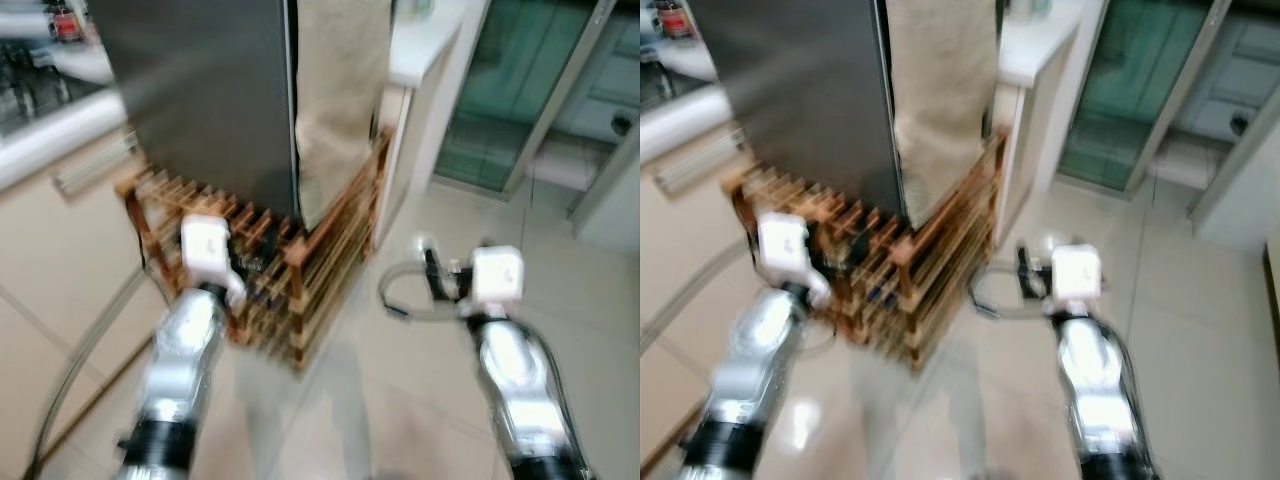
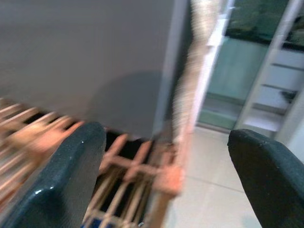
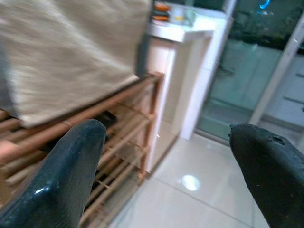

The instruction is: Restocking fridge

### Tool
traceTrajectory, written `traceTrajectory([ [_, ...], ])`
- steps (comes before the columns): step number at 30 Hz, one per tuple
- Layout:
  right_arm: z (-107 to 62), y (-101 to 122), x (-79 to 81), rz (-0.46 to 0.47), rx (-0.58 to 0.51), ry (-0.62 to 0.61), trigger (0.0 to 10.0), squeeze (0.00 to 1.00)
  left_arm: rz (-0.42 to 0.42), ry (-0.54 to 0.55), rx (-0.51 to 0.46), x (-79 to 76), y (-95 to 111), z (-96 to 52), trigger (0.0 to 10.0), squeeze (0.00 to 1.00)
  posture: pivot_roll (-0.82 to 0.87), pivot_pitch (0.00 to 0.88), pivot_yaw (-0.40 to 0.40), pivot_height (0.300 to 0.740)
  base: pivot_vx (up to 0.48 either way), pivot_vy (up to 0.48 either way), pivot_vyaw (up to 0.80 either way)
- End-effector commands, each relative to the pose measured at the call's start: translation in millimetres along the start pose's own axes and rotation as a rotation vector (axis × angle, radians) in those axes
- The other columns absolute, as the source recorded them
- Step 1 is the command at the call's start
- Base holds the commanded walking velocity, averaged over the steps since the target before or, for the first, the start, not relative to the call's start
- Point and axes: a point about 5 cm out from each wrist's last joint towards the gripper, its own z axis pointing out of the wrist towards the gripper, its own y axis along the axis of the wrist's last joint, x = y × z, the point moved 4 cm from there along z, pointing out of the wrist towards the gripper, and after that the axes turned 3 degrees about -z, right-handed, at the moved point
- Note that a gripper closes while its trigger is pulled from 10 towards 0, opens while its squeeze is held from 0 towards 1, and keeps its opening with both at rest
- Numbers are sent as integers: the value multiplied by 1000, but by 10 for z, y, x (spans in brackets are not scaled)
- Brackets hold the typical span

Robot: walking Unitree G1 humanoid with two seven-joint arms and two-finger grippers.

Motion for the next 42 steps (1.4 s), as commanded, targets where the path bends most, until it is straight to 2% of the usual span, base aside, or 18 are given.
traceTrajectory([
  [1,43,7,142,3,0,66,10000,0,4,61,2,128,-6,-24,10000,0,-94,0,-28,740,0,0,0],
  [5,82,1,134,4,9,64,10000,0,1,72,1,124,-14,25,10000,0,-104,0,-51,740,0,0,0],
  [10,96,20,143,8,2,84,10000,0,28,120,5,193,-21,37,10000,0,-96,0,-50,740,0,0,0],
  [16,77,-2,152,12,6,81,10000,0,111,65,-34,168,105,18,10000,0,-97,0,-33,740,47,0,0],
  [20,91,35,172,15,-17,68,10000,0,115,51,-91,141,253,82,10000,0,-107,0,-10,740,425,-120,0],
  [24,121,385,71,-1,-164,-6,10000,0,91,28,-194,28,503,115,10000,0,-113,0,-1,740,458,0,0],
  [25,114,535,38,-8,-218,-22,10000,0,87,1,-243,-57,641,120,10000,0,-116,0,1,740,469,0,0],
  [27,105,576,22,-7,-231,-30,10000,0,87,-15,-263,-101,703,117,10000,0,-116,0,1,740,471,0,0],
  [28,105,576,22,-7,-231,-30,10000,0,87,-15,-263,-101,703,117,10000,0,-116,0,1,740,472,0,0],
  [29,92,575,6,2,-226,-35,10000,0,84,-65,-292,-209,792,101,10000,0,-116,0,3,740,469,0,0],
  [32,82,451,21,18,-178,-31,10000,0,80,-114,-307,-306,823,69,10000,0,-114,0,2,740,470,0,0],
  [38,84,411,55,10,-152,-23,10000,0,69,-116,-309,-324,811,28,10000,0,-109,0,-2,740,238,0,-133],
  [42,92,391,75,3,-143,-5,10000,0,56,-76,-267,-238,732,40,10000,0,-103,0,-10,740,0,0,-716],
])
